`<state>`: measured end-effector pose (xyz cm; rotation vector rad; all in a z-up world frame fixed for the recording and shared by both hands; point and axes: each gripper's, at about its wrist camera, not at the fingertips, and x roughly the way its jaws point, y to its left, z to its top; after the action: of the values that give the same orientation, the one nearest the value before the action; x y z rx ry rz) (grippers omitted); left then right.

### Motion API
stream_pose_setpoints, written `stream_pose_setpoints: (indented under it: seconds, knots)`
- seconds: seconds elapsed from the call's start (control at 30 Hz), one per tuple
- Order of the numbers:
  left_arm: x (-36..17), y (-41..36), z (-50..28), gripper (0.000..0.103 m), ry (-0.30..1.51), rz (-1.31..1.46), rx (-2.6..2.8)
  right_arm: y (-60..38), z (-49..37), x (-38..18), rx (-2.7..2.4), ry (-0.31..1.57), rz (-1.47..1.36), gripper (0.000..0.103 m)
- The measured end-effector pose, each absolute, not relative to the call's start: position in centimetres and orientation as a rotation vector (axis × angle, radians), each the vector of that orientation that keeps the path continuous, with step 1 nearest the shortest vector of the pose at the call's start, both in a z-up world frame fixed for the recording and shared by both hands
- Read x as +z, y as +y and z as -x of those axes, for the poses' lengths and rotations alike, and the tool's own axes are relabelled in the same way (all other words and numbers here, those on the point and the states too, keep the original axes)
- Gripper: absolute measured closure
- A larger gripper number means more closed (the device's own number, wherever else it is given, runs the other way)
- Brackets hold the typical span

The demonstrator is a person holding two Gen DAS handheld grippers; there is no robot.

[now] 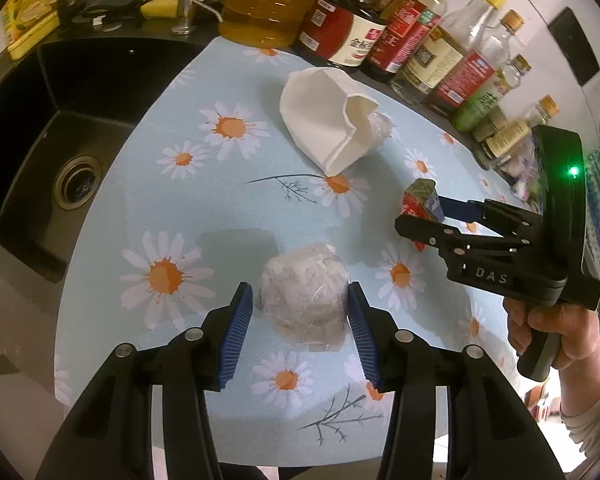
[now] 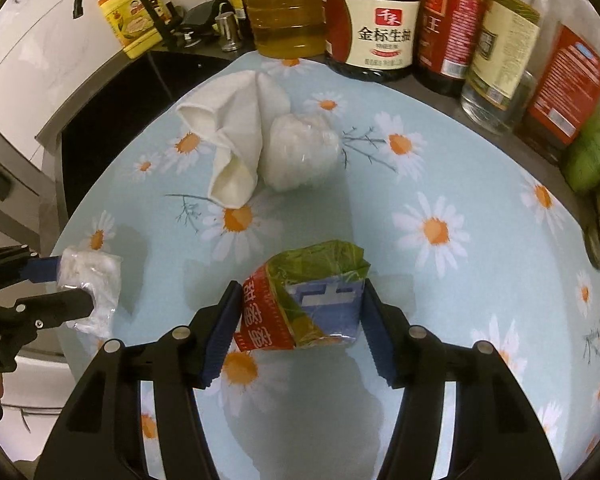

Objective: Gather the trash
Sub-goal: 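Grasp the clear plastic bag with the left tool while the right tool grasps the snack wrapper, then carry the plastic bag and snack wrapper down over the trash bin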

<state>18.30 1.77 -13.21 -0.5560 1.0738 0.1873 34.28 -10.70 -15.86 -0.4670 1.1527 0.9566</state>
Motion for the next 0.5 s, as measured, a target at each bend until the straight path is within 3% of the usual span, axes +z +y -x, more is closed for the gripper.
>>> stream_pose_setpoints:
  seconds: [0.5]
  knots:
    - [-13.0,3.2,-13.4,0.057,1.074,0.496,0.019,-11.6,-25.9,-13.7,0.811,1.181,0.391,0.044]
